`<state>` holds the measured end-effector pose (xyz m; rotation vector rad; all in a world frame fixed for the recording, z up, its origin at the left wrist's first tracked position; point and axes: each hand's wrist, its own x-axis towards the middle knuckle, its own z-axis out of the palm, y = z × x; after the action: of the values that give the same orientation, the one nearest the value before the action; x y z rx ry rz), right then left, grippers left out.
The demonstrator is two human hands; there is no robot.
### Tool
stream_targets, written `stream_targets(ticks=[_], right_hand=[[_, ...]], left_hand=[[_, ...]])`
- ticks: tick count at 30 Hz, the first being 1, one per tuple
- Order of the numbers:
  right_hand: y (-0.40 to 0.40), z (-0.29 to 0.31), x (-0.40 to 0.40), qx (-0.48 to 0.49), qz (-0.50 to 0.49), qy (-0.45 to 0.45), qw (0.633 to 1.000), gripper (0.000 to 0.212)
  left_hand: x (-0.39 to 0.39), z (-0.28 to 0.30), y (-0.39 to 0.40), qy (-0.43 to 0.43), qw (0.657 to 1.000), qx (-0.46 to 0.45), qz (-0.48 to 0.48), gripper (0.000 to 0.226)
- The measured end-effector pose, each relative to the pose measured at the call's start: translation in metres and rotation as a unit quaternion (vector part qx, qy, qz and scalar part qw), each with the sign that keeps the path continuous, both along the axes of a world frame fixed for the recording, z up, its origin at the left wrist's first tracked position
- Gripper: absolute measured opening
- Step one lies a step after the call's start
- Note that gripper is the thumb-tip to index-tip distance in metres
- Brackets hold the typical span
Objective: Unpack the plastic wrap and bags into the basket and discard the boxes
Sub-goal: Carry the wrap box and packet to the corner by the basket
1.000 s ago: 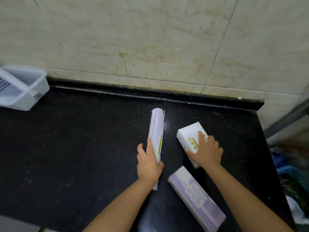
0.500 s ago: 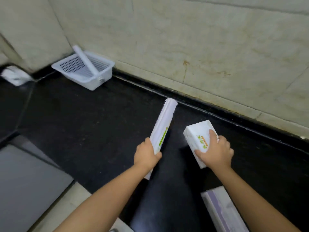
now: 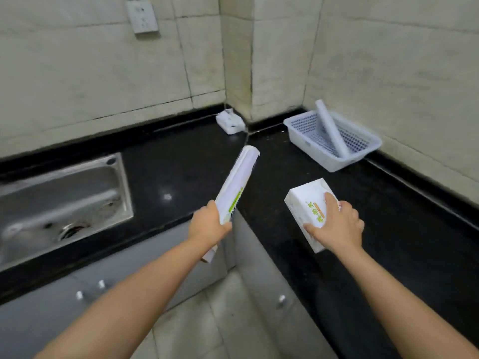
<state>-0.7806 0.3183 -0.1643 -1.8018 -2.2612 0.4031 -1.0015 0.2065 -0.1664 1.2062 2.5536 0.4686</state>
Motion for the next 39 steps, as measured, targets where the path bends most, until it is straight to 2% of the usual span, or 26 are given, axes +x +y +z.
stream_targets(ticks=[4,8,14,18,22,27,30,35,39], right_hand=[[0.004,0.004,-0.099,-0.006,0.060,-0.011,0.998,0.083],[0.029,0.005,-0.176,0.004,0.106,-0.036,0.994,0.083],[0.102,-0.013,-0.286,0.000,0.143,-0.051,0.988,0.080],[0.168,-0.030,-0.358,-0.046,0.155,-0.076,0.984,0.077],[0.225,-0.050,-0.417,-0.045,0.176,-0.096,0.979,0.077],[0.276,-0.059,-0.491,-0.039,0.194,-0.076,0.977,0.078],[0.293,-0.068,-0.524,-0.044,0.197,-0.070,0.977,0.076],[0.301,-0.088,-0.537,-0.055,0.221,-0.158,0.961,0.071],[0.306,-0.083,-0.531,-0.099,0.232,-0.121,0.960,0.063]], left_hand=[[-0.098,0.004,-0.017,-0.006,0.997,0.016,0.074,0.045],[-0.162,-0.007,-0.007,-0.031,0.993,0.007,0.116,0.045],[-0.236,-0.027,0.033,-0.046,0.988,-0.026,0.147,0.045],[-0.291,-0.028,0.074,-0.035,0.986,-0.038,0.156,0.047],[-0.330,-0.036,0.115,-0.072,0.979,-0.043,0.185,0.046],[-0.361,-0.051,0.146,-0.108,0.969,-0.060,0.214,0.045],[-0.376,-0.059,0.158,-0.115,0.966,-0.075,0.218,0.045],[-0.391,-0.071,0.164,-0.126,0.970,-0.070,0.194,0.043],[-0.394,-0.077,0.157,-0.143,0.977,-0.052,0.146,0.047]])
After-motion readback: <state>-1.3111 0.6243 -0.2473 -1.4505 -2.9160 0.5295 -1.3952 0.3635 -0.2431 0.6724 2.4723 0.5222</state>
